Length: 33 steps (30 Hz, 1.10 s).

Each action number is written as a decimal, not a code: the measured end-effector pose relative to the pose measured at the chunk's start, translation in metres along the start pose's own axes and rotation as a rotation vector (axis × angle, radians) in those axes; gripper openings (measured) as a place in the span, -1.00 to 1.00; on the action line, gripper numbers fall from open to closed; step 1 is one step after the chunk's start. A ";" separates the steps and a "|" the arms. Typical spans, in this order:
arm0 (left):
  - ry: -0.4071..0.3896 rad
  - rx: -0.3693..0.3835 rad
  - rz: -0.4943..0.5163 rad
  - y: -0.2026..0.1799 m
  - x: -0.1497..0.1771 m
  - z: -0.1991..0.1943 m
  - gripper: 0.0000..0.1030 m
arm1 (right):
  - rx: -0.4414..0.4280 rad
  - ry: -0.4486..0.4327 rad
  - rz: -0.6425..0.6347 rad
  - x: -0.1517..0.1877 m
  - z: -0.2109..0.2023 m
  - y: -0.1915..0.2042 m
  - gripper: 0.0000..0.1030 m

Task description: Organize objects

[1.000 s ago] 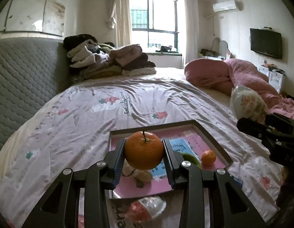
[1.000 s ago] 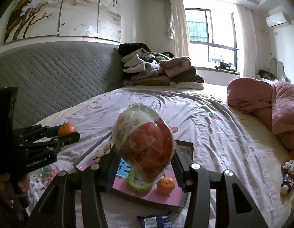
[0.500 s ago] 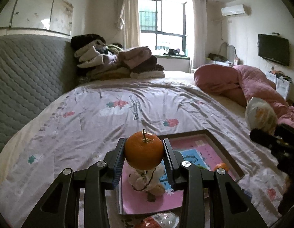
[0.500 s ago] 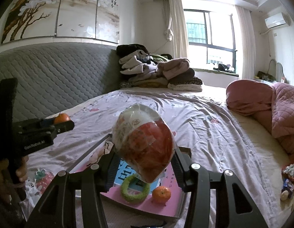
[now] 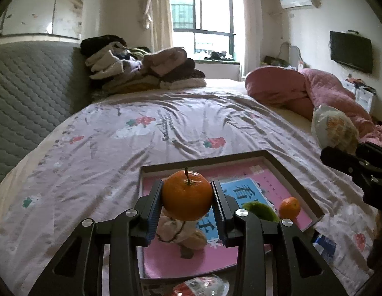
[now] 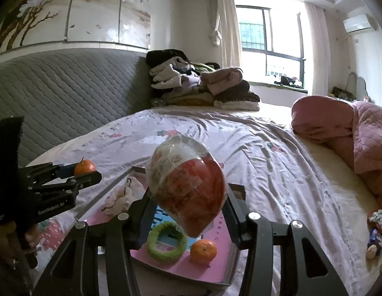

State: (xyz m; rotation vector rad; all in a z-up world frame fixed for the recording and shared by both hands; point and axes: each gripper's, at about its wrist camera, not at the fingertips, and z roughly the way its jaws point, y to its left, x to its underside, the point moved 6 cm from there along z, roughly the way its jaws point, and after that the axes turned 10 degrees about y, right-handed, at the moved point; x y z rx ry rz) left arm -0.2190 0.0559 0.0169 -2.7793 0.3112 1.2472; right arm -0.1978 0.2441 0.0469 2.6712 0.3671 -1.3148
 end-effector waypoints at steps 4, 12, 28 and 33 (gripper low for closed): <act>0.019 0.009 0.023 -0.011 0.007 0.011 -0.25 | 0.013 0.033 0.007 0.009 0.009 -0.007 -0.02; 0.073 0.019 0.052 -0.024 0.021 0.034 -0.25 | 0.008 0.103 -0.004 0.025 0.033 -0.006 -0.02; 0.159 0.073 0.088 -0.040 0.040 0.065 -0.25 | 0.025 0.218 -0.100 0.058 0.073 0.016 -0.02; 0.175 0.088 0.093 -0.041 0.042 0.069 -0.25 | 0.040 0.244 -0.125 0.064 0.080 0.020 -0.02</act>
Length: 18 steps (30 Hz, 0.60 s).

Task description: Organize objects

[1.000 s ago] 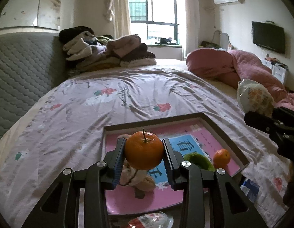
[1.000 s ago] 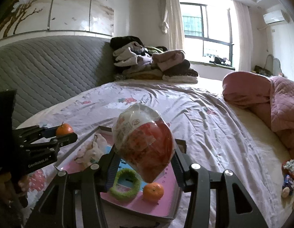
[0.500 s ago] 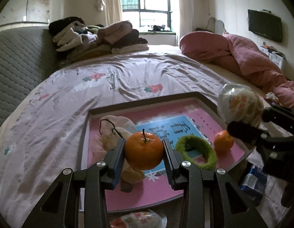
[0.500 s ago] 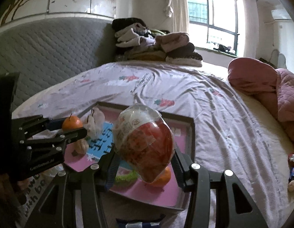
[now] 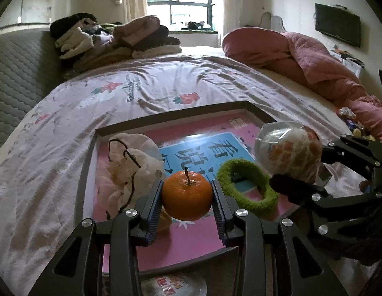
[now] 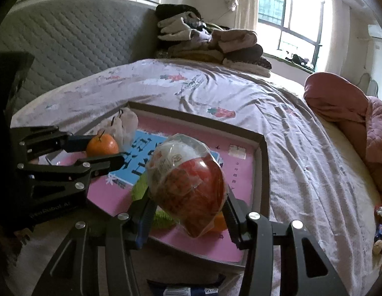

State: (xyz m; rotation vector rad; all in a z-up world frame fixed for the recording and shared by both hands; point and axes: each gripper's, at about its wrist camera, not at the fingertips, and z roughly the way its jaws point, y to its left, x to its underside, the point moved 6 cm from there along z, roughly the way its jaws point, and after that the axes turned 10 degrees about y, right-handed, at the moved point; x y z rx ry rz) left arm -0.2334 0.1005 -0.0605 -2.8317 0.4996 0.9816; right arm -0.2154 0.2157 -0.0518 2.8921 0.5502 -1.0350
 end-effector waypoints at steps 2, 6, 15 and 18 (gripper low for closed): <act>0.003 0.002 0.005 -0.001 0.000 0.001 -0.25 | 0.003 0.004 -0.005 0.001 0.002 0.001 -0.02; 0.010 0.008 0.019 -0.005 0.001 0.003 -0.25 | 0.020 0.009 -0.019 0.001 0.003 0.003 -0.02; 0.042 0.012 0.059 -0.014 0.006 0.010 -0.24 | 0.035 0.027 -0.055 0.004 0.008 0.007 -0.02; 0.053 0.008 0.067 -0.014 0.007 0.013 -0.25 | 0.036 0.029 -0.067 0.004 0.009 0.009 -0.02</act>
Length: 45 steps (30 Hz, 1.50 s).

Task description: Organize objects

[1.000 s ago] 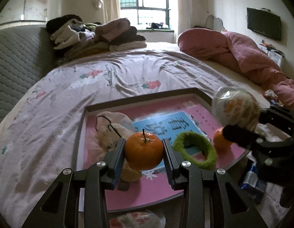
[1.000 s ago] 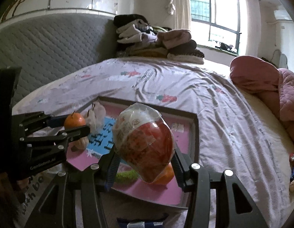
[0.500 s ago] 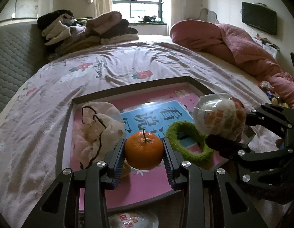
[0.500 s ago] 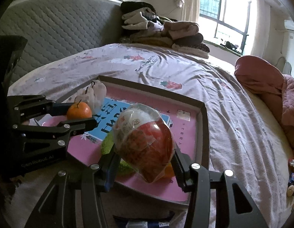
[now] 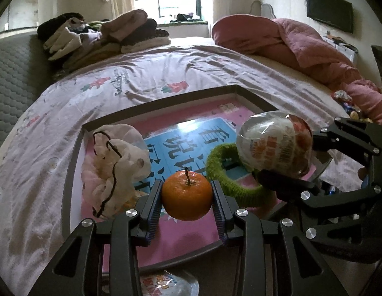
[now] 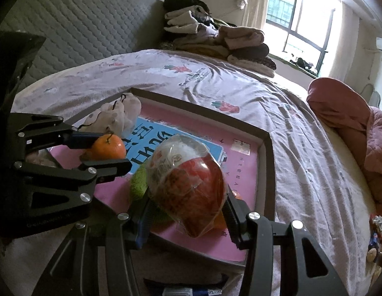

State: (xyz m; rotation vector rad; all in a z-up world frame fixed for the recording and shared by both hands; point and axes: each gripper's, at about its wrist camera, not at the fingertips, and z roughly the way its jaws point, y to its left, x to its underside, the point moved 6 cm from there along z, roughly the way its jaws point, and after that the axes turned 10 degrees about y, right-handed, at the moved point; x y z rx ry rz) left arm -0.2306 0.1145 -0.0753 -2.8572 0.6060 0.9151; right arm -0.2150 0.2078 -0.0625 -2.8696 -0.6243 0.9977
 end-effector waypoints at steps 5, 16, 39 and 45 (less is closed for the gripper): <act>0.019 0.005 0.010 -0.003 0.002 0.004 -0.24 | 0.008 0.001 -0.015 0.000 0.001 0.001 -0.02; 0.021 0.010 0.004 -0.003 0.003 0.005 -0.24 | 0.035 0.002 -0.045 0.001 0.002 0.006 -0.02; 0.022 -0.007 -0.070 0.005 0.005 0.008 -0.22 | 0.063 -0.010 -0.059 0.002 0.002 0.010 -0.02; 0.020 -0.008 -0.069 0.006 0.005 0.008 -0.22 | 0.061 -0.009 -0.052 0.002 0.002 0.009 -0.02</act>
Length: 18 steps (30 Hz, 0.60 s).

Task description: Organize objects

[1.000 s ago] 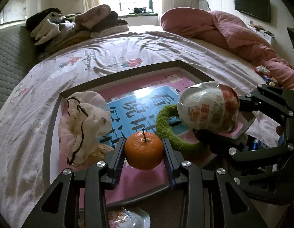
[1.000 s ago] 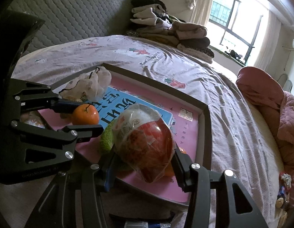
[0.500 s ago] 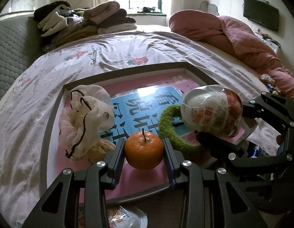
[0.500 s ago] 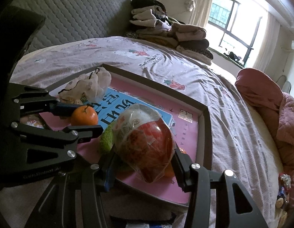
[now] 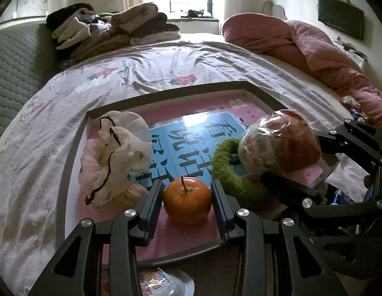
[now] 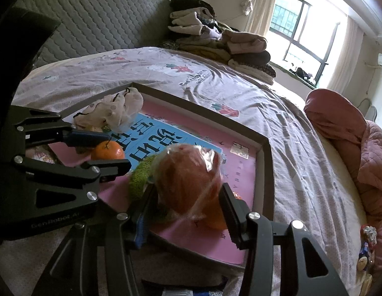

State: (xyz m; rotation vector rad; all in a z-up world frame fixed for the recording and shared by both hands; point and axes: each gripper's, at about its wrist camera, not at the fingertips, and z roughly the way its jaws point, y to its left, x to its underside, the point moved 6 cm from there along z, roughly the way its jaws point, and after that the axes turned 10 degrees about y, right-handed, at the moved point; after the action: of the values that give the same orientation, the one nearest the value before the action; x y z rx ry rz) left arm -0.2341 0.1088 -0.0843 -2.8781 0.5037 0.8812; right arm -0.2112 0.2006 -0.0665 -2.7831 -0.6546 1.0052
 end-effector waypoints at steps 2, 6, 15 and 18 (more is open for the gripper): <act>0.000 0.000 0.000 0.000 0.000 -0.001 -0.21 | -0.001 0.001 0.000 0.000 0.000 0.001 -0.02; 0.002 0.000 0.002 -0.001 0.000 -0.001 -0.21 | -0.010 0.003 0.010 0.000 0.001 0.000 -0.02; 0.004 0.006 0.000 -0.002 0.001 -0.003 -0.20 | -0.025 0.023 0.027 -0.001 0.002 -0.002 -0.01; 0.003 0.012 0.001 -0.002 0.001 -0.003 -0.16 | -0.032 0.028 0.036 -0.001 0.001 -0.005 0.00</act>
State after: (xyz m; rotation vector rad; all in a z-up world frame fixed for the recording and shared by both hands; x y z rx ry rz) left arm -0.2312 0.1098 -0.0818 -2.8692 0.5086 0.8704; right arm -0.2146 0.2046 -0.0654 -2.8408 -0.6255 0.9694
